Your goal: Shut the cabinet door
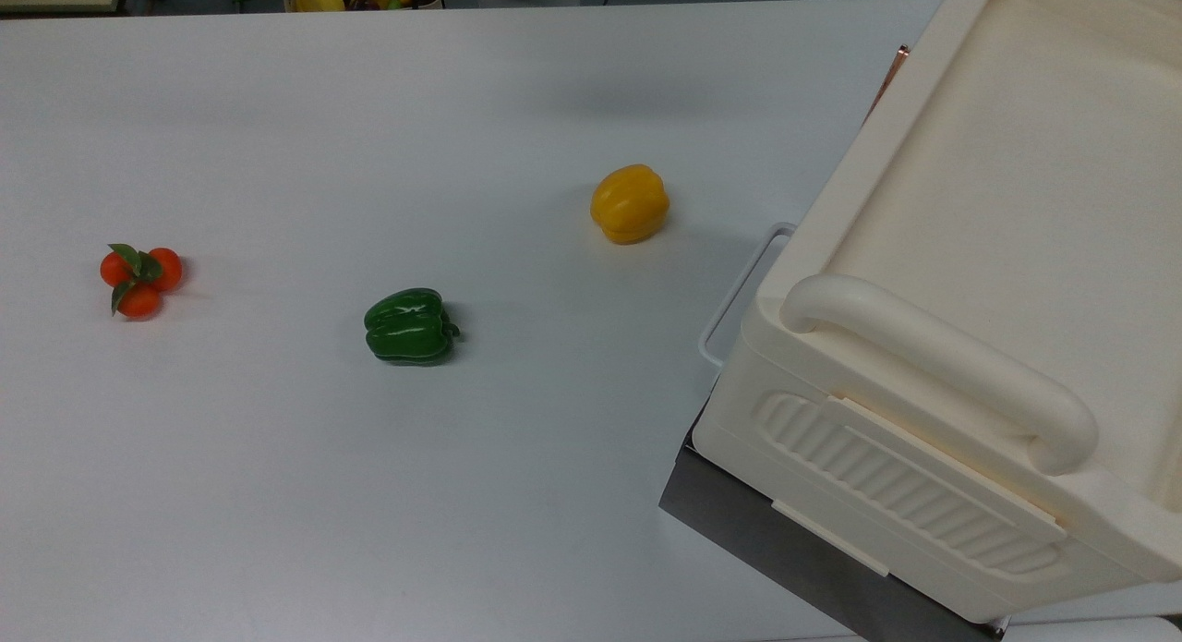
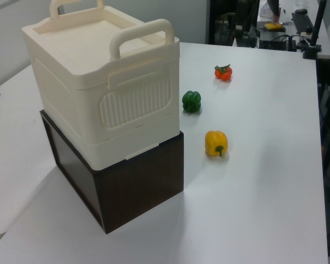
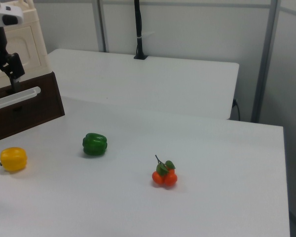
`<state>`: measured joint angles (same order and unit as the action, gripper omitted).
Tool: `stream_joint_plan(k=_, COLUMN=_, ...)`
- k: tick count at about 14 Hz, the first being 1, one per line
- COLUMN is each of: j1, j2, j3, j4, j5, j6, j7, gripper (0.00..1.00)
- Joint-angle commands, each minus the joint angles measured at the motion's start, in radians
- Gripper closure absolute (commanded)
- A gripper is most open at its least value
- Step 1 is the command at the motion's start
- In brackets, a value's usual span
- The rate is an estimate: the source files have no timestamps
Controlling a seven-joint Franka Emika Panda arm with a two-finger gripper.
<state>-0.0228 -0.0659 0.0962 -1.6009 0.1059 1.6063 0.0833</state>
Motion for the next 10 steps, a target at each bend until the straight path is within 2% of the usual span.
stream_joint_plan(k=1, j1=0.041, j2=0.000, j3=-0.041, j4=-0.002, j5=-0.022, j6=0.010, j7=0.013, gripper=0.00)
stream_joint_plan(k=5, j1=0.026, j2=0.009, j3=-0.064, j4=-0.002, j5=-0.003, j6=0.040, j7=-0.126, gripper=0.00)
stream_joint_plan(k=10, j1=0.027, j2=0.009, j3=-0.055, j4=-0.001, j5=-0.006, j6=0.038, j7=-0.117, gripper=0.00)
